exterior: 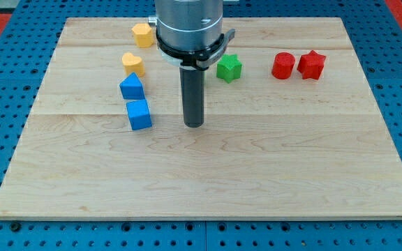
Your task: Push the green circle into the green star
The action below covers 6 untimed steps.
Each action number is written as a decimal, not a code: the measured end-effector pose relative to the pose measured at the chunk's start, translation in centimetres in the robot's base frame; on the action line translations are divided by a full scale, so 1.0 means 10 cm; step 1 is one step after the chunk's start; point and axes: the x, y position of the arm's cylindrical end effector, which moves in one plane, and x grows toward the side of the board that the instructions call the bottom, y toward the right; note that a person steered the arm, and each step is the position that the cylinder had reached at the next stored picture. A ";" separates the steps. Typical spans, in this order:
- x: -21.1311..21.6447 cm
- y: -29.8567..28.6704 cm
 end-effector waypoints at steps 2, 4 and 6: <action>-0.94 -0.66; -0.95 -0.13; -0.65 0.25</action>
